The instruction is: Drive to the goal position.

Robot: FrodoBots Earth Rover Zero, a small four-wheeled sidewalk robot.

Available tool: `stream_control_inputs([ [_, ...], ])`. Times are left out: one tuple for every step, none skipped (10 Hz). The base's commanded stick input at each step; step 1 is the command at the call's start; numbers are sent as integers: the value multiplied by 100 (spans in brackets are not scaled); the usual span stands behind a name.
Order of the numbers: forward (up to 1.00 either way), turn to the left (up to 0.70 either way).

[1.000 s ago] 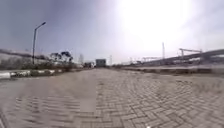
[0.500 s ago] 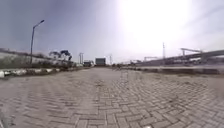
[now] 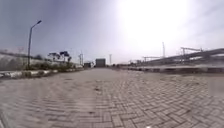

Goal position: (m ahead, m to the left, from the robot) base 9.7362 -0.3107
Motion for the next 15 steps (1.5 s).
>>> stream_control_inputs([
  [100,0],
  [100,0],
  [100,0],
  [100,0],
  [100,0],
  [100,0],
  [100,0],
  [100,0],
  [100,0],
  [100,0],
  [100,0],
  [100,0],
  [100,0],
  [100,5],
  [100,33],
])
